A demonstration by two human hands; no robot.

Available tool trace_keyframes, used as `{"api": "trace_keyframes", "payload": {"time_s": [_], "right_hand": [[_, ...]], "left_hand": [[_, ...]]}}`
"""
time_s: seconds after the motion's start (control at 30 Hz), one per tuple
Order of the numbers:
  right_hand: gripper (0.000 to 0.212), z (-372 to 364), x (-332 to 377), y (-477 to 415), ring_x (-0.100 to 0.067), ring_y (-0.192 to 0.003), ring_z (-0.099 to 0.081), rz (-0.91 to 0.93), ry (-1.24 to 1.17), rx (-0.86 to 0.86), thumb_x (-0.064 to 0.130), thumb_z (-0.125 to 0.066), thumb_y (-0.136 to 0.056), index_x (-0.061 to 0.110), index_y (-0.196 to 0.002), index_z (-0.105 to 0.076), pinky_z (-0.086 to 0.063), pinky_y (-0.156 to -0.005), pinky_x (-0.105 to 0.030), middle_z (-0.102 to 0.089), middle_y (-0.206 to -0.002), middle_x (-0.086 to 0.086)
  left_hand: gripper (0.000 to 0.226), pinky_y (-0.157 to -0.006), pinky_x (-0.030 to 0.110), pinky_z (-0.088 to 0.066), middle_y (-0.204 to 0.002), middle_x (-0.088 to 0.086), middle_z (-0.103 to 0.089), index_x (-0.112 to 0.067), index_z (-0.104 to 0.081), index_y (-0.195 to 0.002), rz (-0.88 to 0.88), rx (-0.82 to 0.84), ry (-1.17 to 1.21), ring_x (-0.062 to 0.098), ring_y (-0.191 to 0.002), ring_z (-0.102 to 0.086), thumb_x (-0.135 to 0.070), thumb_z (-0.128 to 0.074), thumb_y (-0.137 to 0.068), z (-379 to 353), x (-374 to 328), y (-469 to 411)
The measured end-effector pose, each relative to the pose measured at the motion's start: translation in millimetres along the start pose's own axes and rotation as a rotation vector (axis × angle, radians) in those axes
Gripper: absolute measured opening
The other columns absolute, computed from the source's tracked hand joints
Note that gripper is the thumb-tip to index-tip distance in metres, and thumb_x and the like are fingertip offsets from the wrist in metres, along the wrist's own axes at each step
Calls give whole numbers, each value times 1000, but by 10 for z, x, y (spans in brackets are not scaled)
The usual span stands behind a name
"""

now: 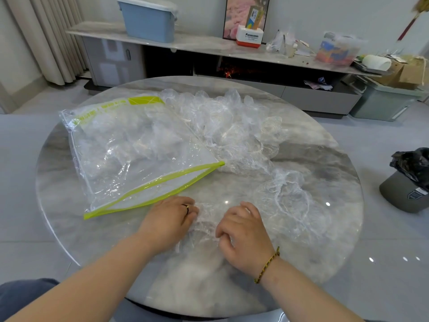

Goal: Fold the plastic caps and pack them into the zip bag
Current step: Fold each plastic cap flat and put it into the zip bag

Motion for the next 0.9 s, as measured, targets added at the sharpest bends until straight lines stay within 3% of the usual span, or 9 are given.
{"api": "trace_keyframes", "payload": {"time_s": [0.07, 0.17, 0.33, 0.43, 0.57, 0.67, 0.73, 0.8, 0.9], "right_hand": [[26, -48, 38, 1, -2, -67, -53, 28, 75, 127, 25, -36, -62, 28, -47, -57, -27, -94, -32, -53, -47, 17], [31, -113, -133, -4, -5, -72, -66, -97, 157, 179, 28, -33, -63, 31, -52, -62, -26, -93, -33, -58, -50, 19], [44, -250, -480, 73, -13, -138, -27, -288, 161, 386, 17, -27, -89, 22, -125, -52, 9, -110, -28, -55, -128, 9], [49, -170, -373, 112, -20, -114, -54, -264, 172, 362, 21, -29, -66, 24, -105, -59, -20, -103, -32, -67, -107, 5], [52, -142, -31, 268, -15, -115, -41, 58, 144, 292, 24, -32, -59, 27, -110, -44, -26, -100, -35, -63, -115, 5], [54, -182, 160, 382, -13, -112, -43, 233, 139, 256, 29, -64, -55, 30, -106, -46, -28, -98, -34, -66, -107, 12], [53, -187, 107, 328, -8, -103, -50, 167, 73, 223, 29, -77, -47, 31, -95, -54, -31, -93, -29, -68, -92, 16], [23, -154, 1, 257, -2, -88, -52, 71, 15, 172, 28, -60, -58, 28, -80, -65, -31, -82, -18, -68, -77, 16], [23, -142, -234, 192, -11, -70, -47, -285, -278, 151, 22, -44, -75, 14, -68, -65, -31, -65, -12, -62, -62, 2]], "left_hand": [[54, -89, 20, -37, -129, -16, -48, -23, -63, -111, 15, -31, -46, 9, -119, -43, -48, -18, -94, 68, 56, 4], [23, -78, 24, -43, -113, -11, -55, -19, -59, -89, 73, -32, -52, 13, -102, -54, -31, -41, -95, 115, 158, 56], [18, -76, 21, -41, -95, -13, -43, -24, -64, -99, 48, 17, -35, 10, -100, -55, -31, -49, -91, 34, 121, 125], [13, -78, 23, -42, -92, -11, -40, -29, -52, -81, 85, 17, -26, 12, -100, -55, -34, -48, -92, -3, 110, 140], [10, -80, 24, -42, -90, -11, -42, -28, -47, -87, 96, -18, -1, 12, -102, -55, -37, -48, -93, 38, 87, 146], [19, -80, 22, -41, -108, -11, -51, -26, -57, -101, 80, -109, -34, 9, -106, -53, -39, -46, -93, 115, 48, 171], [21, -72, 17, -41, -97, -14, -57, -26, -64, -90, -81, -229, -69, 6, -93, -59, -34, -45, -88, 182, -106, 191], [24, -62, 12, -37, -74, -15, -63, -27, -65, -67, -249, -245, 4, 5, -70, -60, -30, -42, -70, 142, -232, 227], [27, -60, 10, -39, -66, -16, -65, -27, -67, -67, -357, -240, 73, 3, -62, -60, -33, -40, -64, 61, -289, 283]]}}
Point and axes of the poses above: each hand's wrist, its own y-axis away from the middle knuckle, its own z-axis out of the back of the hand, x = y × z, the point moved 9 cm from there along -y, towards the middle knuckle
